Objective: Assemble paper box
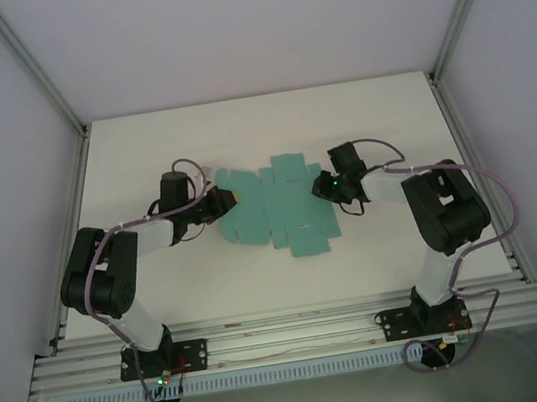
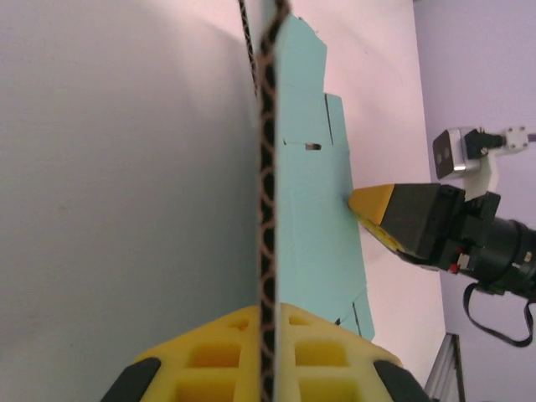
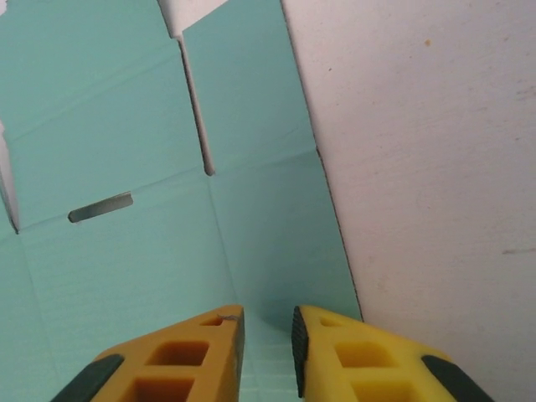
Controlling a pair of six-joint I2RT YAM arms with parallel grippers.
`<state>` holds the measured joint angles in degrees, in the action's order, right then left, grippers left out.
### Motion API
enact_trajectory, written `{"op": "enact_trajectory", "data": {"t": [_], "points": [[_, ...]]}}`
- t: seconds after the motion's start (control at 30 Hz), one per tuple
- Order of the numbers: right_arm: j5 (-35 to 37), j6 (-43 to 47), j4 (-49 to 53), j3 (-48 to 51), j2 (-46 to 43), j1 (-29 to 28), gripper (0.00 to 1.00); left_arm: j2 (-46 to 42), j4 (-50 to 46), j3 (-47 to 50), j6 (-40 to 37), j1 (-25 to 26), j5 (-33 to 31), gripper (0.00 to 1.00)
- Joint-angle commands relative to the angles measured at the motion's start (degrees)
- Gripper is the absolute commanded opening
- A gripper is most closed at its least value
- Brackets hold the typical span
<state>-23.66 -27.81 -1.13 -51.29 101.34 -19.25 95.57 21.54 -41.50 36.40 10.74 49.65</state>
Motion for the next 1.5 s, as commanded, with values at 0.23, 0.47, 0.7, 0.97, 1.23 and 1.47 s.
{"op": "enact_trajectory", "data": {"t": [0.23,0.47,0.7,0.97,1.23,1.47], "points": [[-7.2,9.7,9.0,2.4,-19.7,5.9,0.73,-10.3,6.1,-3.0,-0.3,0.2,5.6,0.0],[-20.0,14.4,10.2,3.9,-32.9,13.2,1.0,-21.1,4.3,-5.1,-0.8,0.2,7.7,0.0],[-31.0,13.8,4.2,7.1,-41.0,14.0,0.94,-29.7,3.8,-3.6,0.4,0.2,7.2,0.0],[-36.6,13.2,1.0,7.4,-41.5,14.0,0.73,-34.3,5.8,-2.0,1.7,0.1,7.1,0.0],[-38.5,13.7,-1.5,6.8,-39.9,14.1,0.26,-33.4,5.1,-1.9,1.7,0.2,6.2,0.0],[-39.5,16.3,-1.5,7.3,-40.5,14.1,0.0,-32.0,2.6,-1.8,0.5,0.2,3.4,0.02]]}}
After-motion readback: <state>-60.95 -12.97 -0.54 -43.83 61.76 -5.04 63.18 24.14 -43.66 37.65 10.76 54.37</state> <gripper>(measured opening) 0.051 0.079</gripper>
